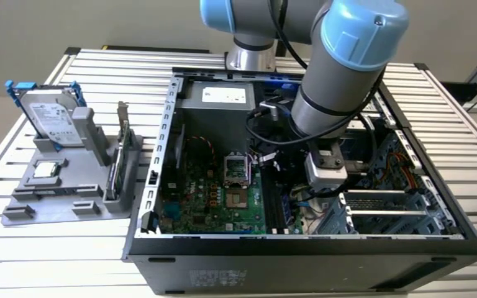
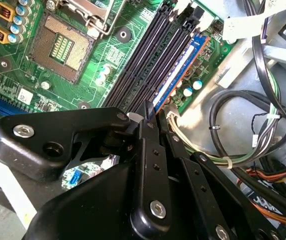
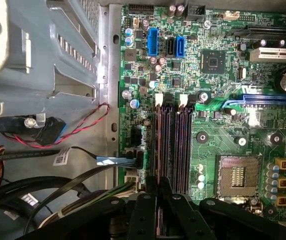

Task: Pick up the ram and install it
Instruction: 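Insert the ram into the slot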

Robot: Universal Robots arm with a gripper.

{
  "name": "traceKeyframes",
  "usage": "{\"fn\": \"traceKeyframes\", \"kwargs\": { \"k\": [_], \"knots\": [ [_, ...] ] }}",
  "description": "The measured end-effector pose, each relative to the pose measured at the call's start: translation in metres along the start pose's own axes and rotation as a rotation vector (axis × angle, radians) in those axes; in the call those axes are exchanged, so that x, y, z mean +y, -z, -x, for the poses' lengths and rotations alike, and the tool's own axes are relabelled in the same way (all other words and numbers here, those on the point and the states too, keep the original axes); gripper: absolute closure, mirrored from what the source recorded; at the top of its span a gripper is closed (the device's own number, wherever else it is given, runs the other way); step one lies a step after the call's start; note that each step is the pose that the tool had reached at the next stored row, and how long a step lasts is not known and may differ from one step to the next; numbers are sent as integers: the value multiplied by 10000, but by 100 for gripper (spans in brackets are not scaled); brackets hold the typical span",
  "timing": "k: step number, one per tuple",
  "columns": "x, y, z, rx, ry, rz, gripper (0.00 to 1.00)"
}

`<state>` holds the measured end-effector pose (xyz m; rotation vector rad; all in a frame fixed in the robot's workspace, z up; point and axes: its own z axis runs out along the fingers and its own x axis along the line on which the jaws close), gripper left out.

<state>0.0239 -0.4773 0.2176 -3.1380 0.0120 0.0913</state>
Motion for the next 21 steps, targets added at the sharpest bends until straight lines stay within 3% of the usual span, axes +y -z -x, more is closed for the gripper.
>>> {"fn": "traceKeyframes", "kwargs": {
  "k": [6, 21],
  "knots": [
    [-4, -13, -21, -17, -75, -36, 100],
    [-9, -10, -32, -35, -139, -18, 100]
  ]
}}
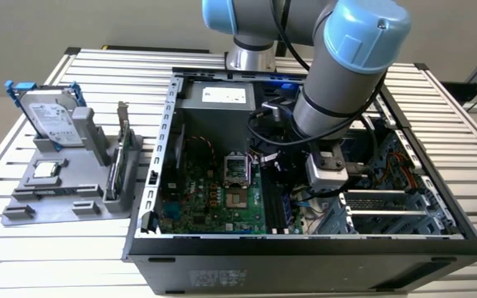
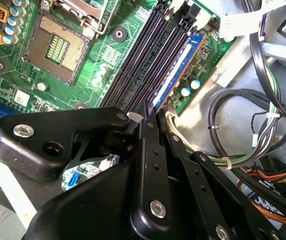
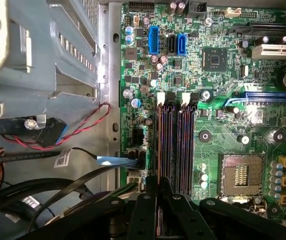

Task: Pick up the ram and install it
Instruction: 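Insert the ram into the slot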

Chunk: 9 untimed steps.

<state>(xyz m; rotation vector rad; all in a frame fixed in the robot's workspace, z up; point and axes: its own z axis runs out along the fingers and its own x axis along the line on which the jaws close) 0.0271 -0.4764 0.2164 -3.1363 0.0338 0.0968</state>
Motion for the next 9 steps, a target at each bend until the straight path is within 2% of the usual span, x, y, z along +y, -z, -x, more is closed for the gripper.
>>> {"fn": "traceKeyframes", "kwargs": {
  "k": [9],
  "knots": [
    [-16, -3, 0, 0, -3, 3, 100]
  ]
}}
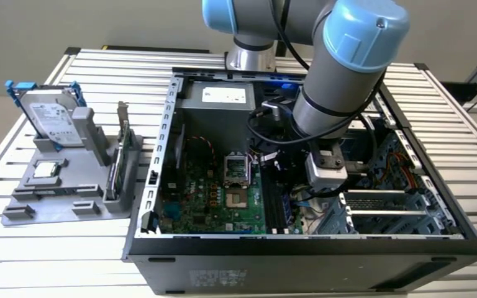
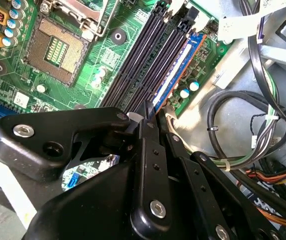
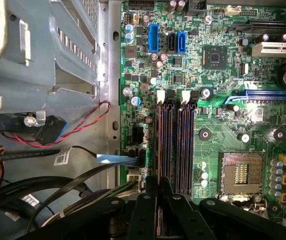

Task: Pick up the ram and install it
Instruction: 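Insert the ram into the slot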

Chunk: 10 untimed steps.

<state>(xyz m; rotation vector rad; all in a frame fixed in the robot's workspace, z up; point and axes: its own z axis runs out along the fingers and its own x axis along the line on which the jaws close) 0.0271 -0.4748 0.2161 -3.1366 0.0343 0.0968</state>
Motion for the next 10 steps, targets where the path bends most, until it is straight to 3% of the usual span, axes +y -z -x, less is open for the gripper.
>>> {"fn": "traceKeyframes", "kwargs": {
  "k": [10],
  "knots": [
    [0, -1, 0, 0, 0, -1, 100]
  ]
}}
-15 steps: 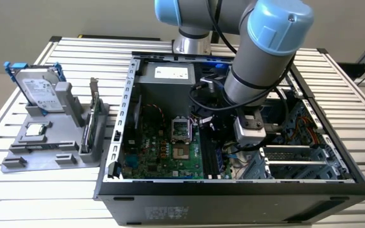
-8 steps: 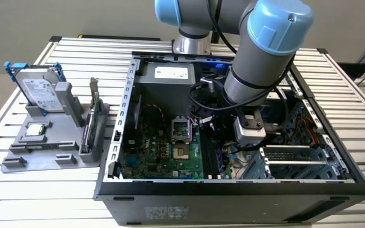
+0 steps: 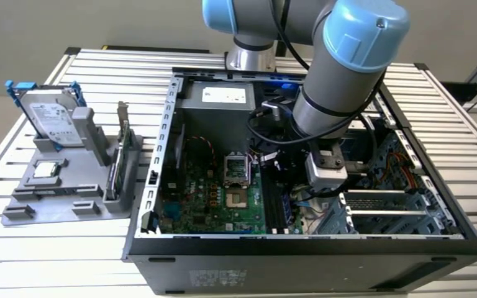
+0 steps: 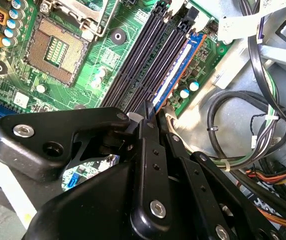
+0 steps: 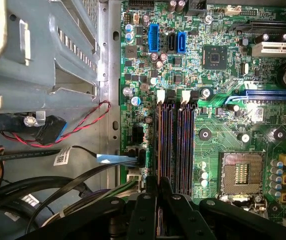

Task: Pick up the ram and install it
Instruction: 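Insert the ram into the slot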

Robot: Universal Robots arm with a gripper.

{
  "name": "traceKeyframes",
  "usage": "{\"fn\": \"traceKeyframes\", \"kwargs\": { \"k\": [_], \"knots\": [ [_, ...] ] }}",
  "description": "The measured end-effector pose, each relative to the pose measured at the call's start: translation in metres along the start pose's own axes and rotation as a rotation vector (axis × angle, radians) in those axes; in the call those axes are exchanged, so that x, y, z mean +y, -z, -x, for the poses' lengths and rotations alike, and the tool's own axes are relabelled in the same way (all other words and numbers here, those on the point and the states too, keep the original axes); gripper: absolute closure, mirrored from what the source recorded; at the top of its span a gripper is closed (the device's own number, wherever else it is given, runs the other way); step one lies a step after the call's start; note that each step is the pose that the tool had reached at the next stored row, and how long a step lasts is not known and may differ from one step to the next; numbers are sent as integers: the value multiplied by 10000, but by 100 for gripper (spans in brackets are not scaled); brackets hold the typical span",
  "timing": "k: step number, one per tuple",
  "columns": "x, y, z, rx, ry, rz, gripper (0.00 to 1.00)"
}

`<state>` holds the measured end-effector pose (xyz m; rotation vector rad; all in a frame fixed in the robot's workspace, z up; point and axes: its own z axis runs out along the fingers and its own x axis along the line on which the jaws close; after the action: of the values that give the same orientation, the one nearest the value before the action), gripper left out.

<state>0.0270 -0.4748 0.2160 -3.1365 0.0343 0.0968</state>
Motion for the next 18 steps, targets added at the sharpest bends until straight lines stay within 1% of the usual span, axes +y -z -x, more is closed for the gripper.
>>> {"fn": "traceKeyframes", "kwargs": {
  "k": [5, 11, 18],
  "knots": [
    [0, -1, 0, -1, 0, 2, 100],
    [0, -2, 3, 2, -4, 47, 100],
    [0, -2, 20, 2, -16, 51, 100]
  ]
}}
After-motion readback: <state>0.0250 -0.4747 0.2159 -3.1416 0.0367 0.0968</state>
